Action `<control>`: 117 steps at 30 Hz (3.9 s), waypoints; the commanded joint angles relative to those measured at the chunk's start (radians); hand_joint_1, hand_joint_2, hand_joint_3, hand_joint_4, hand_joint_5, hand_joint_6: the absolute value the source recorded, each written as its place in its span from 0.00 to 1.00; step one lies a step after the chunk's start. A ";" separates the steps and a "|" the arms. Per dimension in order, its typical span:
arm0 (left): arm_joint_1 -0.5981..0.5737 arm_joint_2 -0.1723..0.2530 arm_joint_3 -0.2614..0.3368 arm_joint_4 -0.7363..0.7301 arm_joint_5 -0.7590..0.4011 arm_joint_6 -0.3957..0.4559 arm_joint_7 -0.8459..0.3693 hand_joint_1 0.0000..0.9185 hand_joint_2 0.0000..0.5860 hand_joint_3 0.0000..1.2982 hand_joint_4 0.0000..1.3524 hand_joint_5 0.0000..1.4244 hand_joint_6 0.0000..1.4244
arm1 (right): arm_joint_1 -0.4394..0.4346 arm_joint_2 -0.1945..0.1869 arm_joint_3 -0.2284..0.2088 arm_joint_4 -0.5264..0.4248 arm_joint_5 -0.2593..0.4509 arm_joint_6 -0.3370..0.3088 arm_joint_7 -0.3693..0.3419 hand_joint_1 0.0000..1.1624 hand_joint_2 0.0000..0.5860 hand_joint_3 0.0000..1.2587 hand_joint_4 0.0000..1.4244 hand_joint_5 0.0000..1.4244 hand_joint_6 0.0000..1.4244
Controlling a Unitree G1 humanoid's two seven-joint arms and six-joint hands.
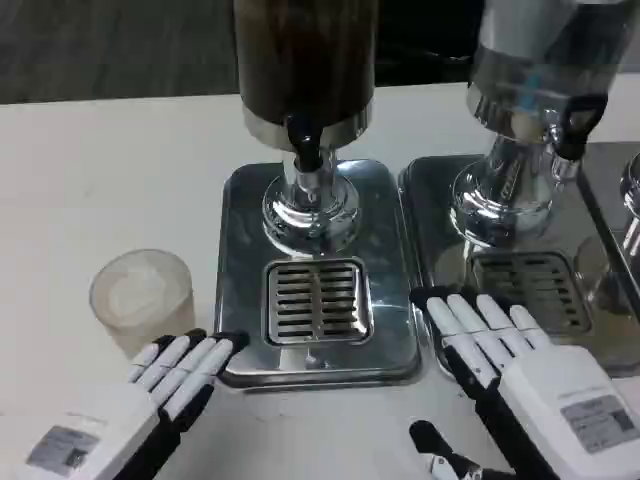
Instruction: Grasp the cup under the faucet to collect the drink, then remove the cup.
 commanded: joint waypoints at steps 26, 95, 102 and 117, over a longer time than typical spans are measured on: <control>0.008 -0.024 0.078 0.072 -0.082 -0.066 0.159 0.00 0.12 0.00 0.00 0.00 0.00 | -0.013 0.028 0.018 -0.010 0.007 0.063 0.019 0.50 0.76 0.00 0.00 0.00 0.00; -0.412 0.032 0.026 0.753 -0.247 -0.021 0.183 0.12 0.00 0.00 0.00 0.04 0.07 | -0.041 0.085 0.089 0.005 0.006 0.095 0.004 0.48 0.77 0.07 0.00 0.00 0.00; -0.497 0.032 -0.023 0.862 -0.254 -0.048 0.164 0.12 0.00 0.00 0.00 0.05 0.08 | -0.039 0.086 0.089 0.001 0.007 0.097 0.004 0.48 0.77 0.07 0.00 0.00 0.00; -0.647 0.016 -0.120 1.009 -0.245 -0.076 0.174 0.14 0.00 0.00 0.00 0.06 0.09 | -0.015 0.099 0.090 -0.010 0.003 0.112 -0.003 0.48 0.77 0.08 0.00 0.00 0.00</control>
